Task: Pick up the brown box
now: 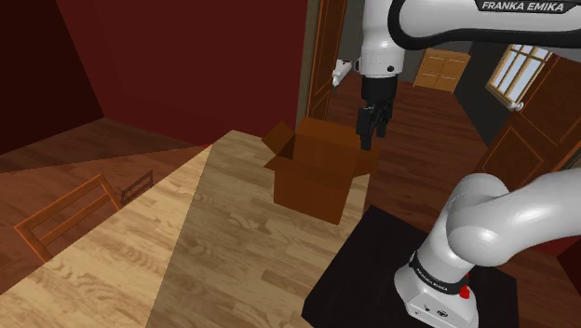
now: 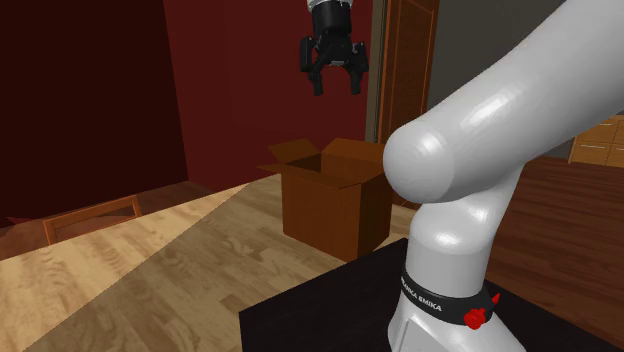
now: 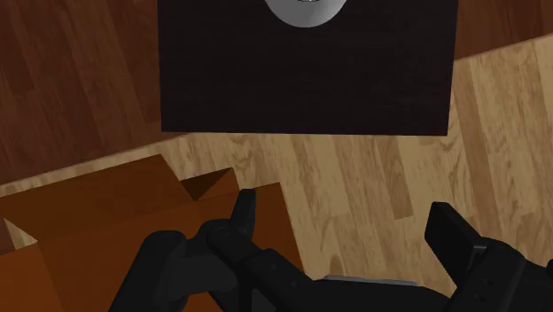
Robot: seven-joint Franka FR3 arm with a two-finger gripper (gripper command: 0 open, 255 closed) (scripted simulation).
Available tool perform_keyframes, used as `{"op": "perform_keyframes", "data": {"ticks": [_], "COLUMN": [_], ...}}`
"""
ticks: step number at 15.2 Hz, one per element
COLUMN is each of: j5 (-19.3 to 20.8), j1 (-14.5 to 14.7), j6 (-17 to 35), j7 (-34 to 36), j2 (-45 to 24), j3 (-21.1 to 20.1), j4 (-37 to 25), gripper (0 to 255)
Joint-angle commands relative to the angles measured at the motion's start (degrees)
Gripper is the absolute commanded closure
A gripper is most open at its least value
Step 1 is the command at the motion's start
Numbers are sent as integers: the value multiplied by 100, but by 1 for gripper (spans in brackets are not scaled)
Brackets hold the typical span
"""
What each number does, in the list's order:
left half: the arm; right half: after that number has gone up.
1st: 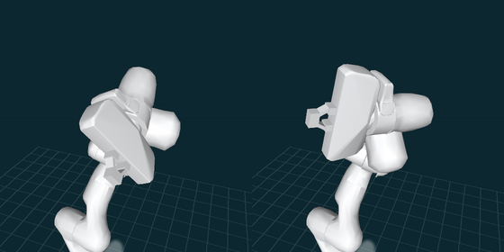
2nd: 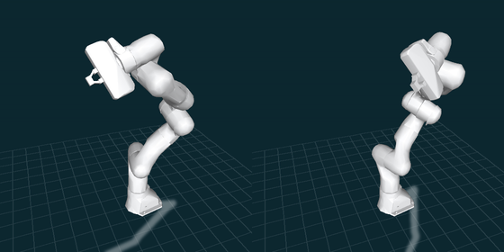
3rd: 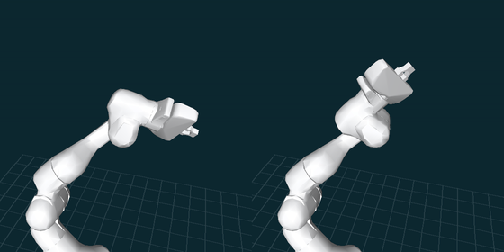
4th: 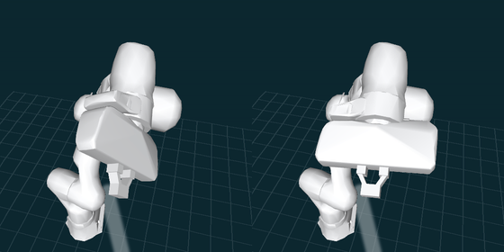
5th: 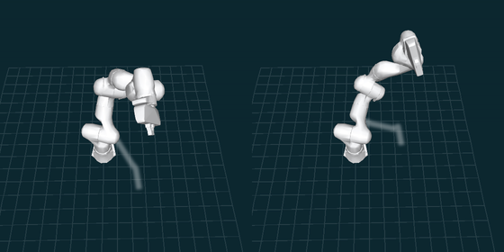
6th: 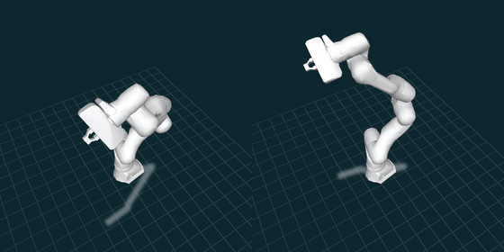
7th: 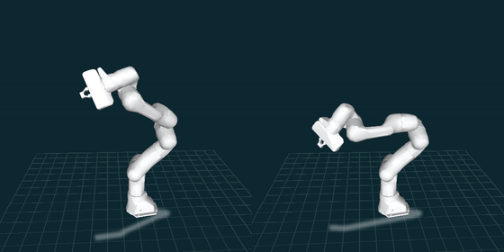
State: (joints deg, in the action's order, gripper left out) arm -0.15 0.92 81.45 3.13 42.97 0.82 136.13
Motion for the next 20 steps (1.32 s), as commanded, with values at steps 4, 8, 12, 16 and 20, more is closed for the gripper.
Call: {"op": "perform_keyframes", "data": {"ticks": [4,8,12,16,20], "j5": [-38,-55,-31,34,134], "j1": [-58,-140,-223,-310,-386], "j6": [610,1383,2086,2698,3205], "j7": [259,598,937,1277,1618], "j2": [-463,-1157,-1917,-2714,-3529], "j3": [-87,-187,-261,-312,-327], "j4": [54,7,-172,-477,-902], "gripper": [0,0,0,0,0]}}
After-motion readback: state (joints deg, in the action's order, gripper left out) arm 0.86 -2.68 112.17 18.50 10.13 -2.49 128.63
